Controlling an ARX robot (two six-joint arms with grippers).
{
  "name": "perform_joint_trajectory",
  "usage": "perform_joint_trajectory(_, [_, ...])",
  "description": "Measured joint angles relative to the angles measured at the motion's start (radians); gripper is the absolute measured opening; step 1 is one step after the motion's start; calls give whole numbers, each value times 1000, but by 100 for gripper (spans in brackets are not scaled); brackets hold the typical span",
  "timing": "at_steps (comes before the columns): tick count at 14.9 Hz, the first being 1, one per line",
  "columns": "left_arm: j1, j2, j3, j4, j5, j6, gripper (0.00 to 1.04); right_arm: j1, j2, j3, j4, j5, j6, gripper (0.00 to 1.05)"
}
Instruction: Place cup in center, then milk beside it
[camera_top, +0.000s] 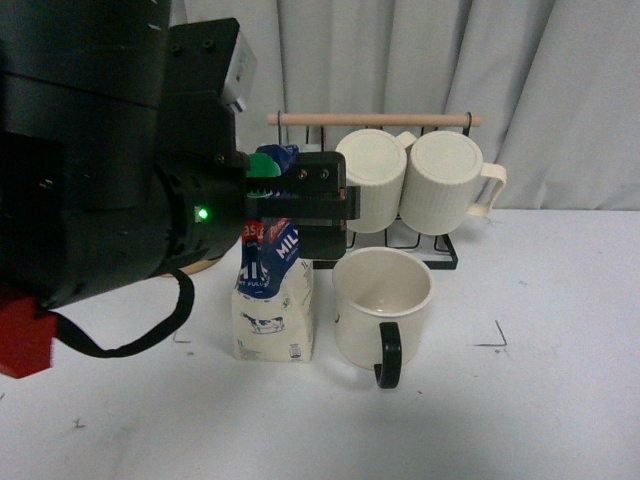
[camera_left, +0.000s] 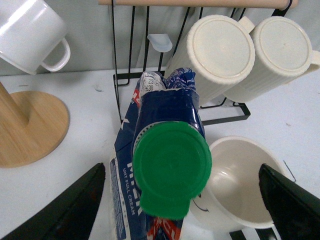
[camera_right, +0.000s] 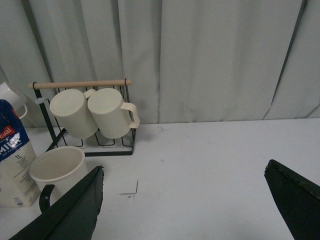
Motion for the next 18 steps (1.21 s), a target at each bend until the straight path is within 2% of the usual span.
perform_joint_trajectory(1, [0, -43, -14, -36, 4, -12, 100, 0, 0, 0, 0, 0, 0, 98])
perform_joint_trajectory(3, [7, -153, -73, -112, 31, -48, 98, 0, 0, 0, 0, 0, 0, 98])
perform_joint_trajectory(4, [15, -204, -122, -88, 34, -52, 98, 0, 0, 0, 0, 0, 0, 98])
perform_joint_trajectory(6, [52, -365, -222, -97, 39, -67, 98, 0, 0, 0, 0, 0, 0, 98])
perform_joint_trajectory(8, [106, -568, -313, -178, 47, -61, 98, 0, 0, 0, 0, 0, 0, 98])
perform_joint_trajectory(9, [134, -667, -406, -21, -37, 9, 90, 0, 0, 0, 0, 0, 0, 98])
perform_joint_trajectory(10, [194, -796, -483, 6, -64, 84, 79, 0, 0, 0, 0, 0, 0, 98])
perform_joint_trajectory(11, [308, -986, -571, -103, -7, 138, 67, 0, 0, 0, 0, 0, 0, 98])
perform_joint_trajectory(12, [431, -1149, -647, -180, 94, 169, 52, 0, 0, 0, 0, 0, 0, 98])
perform_joint_trajectory(13, [483, -1206, -656, -182, 142, 179, 41, 0, 0, 0, 0, 0, 0, 98])
perform_joint_trajectory(16, [481, -1317, -708, -230, 163, 195, 2, 0, 0, 0, 0, 0, 0, 98])
perform_joint_trajectory(18, [481, -1367, -721, -258, 164, 196, 2, 0, 0, 0, 0, 0, 0, 98])
